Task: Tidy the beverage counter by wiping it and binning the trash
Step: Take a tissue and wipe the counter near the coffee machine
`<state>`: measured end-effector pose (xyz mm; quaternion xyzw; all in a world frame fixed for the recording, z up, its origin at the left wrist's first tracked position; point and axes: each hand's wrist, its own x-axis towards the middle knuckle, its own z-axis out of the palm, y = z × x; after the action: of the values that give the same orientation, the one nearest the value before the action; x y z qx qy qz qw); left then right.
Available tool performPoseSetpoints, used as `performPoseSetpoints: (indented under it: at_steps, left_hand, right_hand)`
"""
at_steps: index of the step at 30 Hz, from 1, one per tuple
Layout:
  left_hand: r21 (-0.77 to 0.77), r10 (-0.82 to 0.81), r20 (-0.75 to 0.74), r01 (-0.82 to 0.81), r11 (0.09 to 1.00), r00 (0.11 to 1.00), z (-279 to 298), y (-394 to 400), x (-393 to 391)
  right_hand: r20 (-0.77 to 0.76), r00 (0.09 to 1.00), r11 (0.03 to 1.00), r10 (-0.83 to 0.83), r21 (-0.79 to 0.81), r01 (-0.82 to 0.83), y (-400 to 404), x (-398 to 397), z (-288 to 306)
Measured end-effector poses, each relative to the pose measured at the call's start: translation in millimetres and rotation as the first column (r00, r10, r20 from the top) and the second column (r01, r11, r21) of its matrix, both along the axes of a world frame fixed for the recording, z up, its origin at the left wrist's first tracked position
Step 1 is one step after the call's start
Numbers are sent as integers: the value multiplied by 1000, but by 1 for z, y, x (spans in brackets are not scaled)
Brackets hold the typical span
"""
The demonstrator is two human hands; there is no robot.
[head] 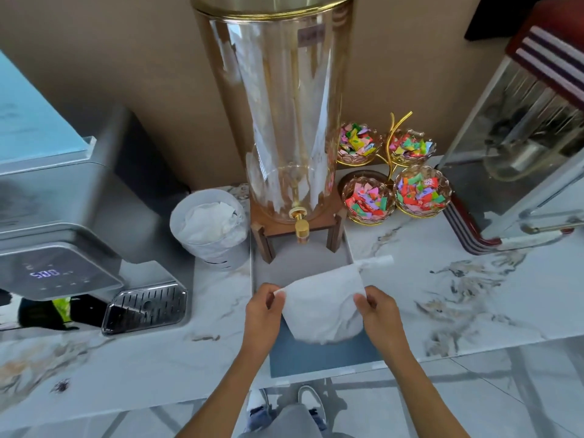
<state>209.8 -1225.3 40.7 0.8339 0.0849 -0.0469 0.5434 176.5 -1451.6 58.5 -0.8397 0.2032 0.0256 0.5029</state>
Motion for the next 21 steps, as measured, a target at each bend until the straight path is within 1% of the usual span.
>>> performPoseSetpoints:
  at_steps: [3, 5, 10, 12, 15, 18, 19, 21]
  left_hand:
    - [-131, 52, -45, -58, 990, 998, 8, 4, 2]
    - [-164, 99, -53, -106, 981, 994, 14, 6, 1]
    - [-238, 257, -50, -261, 936, 965, 32, 23, -4]
    - [-298, 295, -77, -304, 905, 952, 38, 36, -11]
    - [-419, 273, -157, -314, 852, 949, 42, 63, -29]
    - [-416, 216, -187, -277, 866, 958, 43, 95, -53]
    - [-412, 215, -174, -270, 870, 961, 45, 104, -62]
    - [-426, 265, -152, -305, 852, 952, 47, 124, -79]
  right_hand:
    - [80, 997, 999, 16, 36, -19, 7, 7, 10]
    - [109, 993, 998, 32, 44, -37, 13, 13, 17]
    - [140, 990, 967, 25, 249, -60, 35, 25, 38]
    - [129, 991, 938, 34, 339, -77, 50, 29, 43]
    - [122, 990, 889, 69, 442, -117, 78, 33, 45]
    - [124, 980, 852, 153, 486, -194, 110, 35, 43]
    - [135, 973, 840, 186, 492, -229, 120, 35, 41]
    - [148, 952, 824, 267, 477, -305, 144, 35, 37]
